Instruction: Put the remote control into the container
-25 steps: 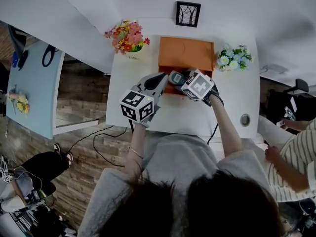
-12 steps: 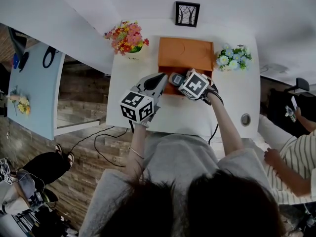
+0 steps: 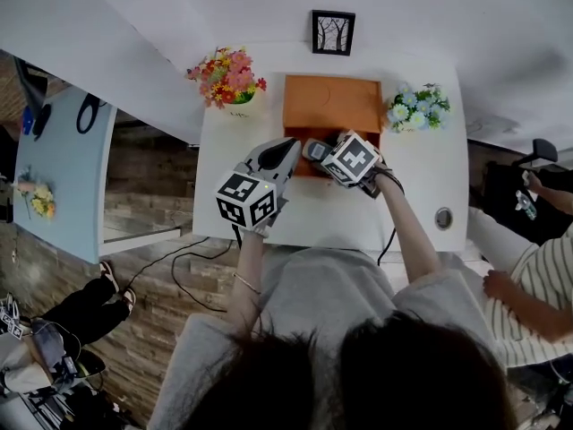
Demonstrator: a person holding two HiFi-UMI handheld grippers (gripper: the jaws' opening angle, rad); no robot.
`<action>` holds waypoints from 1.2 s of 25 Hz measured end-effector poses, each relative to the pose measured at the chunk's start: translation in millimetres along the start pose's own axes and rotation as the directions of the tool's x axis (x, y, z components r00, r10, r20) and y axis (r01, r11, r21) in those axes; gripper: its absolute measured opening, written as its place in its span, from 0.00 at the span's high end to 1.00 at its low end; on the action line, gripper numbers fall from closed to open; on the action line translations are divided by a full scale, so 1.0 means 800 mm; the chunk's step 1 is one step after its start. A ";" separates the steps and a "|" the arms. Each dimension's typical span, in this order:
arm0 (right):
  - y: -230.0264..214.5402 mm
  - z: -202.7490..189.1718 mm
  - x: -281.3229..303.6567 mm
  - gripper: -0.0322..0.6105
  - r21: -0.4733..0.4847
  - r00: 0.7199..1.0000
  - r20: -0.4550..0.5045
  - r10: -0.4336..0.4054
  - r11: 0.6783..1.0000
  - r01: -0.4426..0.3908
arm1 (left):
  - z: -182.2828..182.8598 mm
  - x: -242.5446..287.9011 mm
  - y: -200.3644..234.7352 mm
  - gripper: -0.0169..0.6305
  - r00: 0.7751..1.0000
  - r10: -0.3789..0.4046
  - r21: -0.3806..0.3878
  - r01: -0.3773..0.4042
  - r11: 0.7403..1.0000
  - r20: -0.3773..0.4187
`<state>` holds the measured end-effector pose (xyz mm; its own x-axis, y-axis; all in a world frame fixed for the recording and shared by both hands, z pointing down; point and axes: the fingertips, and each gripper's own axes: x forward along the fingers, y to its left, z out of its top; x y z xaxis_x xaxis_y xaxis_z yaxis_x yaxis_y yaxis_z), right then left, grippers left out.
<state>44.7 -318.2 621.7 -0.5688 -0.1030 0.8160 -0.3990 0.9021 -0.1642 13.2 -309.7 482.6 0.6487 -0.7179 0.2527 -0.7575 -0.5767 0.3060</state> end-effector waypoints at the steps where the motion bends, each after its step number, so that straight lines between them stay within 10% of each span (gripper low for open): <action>1: 0.000 0.004 -0.006 0.50 0.002 1.000 0.021 -0.012 1.000 0.012 | 0.002 -0.002 0.001 0.97 1.000 0.001 0.002 -0.001 1.000 0.004; 9: -0.001 0.058 -0.086 0.50 0.100 0.950 0.306 -0.062 0.994 0.033 | 0.024 -0.003 -0.004 0.97 0.999 -0.012 0.022 0.011 1.000 0.039; 16: 0.010 0.113 -0.168 0.58 0.192 0.807 0.584 -0.086 0.981 -0.034 | 0.039 0.006 -0.030 0.97 0.997 -0.059 0.072 0.055 0.996 0.050; 30: 0.025 0.137 -0.267 0.87 0.228 0.626 0.751 -0.210 0.972 0.053 | 0.108 -0.016 -0.073 0.97 0.974 -0.127 0.155 0.099 0.983 0.186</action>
<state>79.2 -324.2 382.9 -0.8125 -0.5685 0.1290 -0.5817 0.7762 -0.2431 42.6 -300.8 382.1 0.7145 -0.6987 0.0364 -0.6920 -0.6981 0.1837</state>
